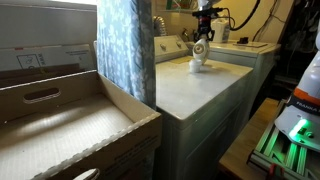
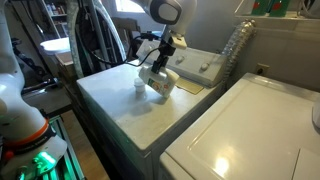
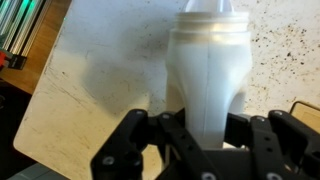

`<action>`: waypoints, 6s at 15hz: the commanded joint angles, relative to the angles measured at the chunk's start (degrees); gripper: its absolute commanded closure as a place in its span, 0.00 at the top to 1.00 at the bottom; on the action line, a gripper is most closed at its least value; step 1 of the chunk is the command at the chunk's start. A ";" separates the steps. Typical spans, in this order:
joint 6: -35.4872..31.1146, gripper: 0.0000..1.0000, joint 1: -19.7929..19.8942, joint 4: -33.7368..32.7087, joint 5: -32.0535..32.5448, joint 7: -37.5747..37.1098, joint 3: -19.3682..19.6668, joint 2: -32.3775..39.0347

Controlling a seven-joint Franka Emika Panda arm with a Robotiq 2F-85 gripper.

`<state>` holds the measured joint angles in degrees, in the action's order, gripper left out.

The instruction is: Pour some of contents of the container into the cap

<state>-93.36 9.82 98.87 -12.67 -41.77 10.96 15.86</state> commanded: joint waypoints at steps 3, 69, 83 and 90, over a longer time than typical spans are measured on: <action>4.05 0.00 1.93 -0.46 -4.41 2.90 0.85 -1.83; 9.34 0.00 11.00 -0.21 -42.71 -0.56 6.00 8.02; 18.20 0.00 13.63 -0.53 -59.63 -0.46 4.52 13.09; 22.15 0.00 14.20 -0.48 -65.23 -1.93 4.12 16.50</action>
<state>-76.29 21.93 99.08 -74.16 -41.57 16.19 31.89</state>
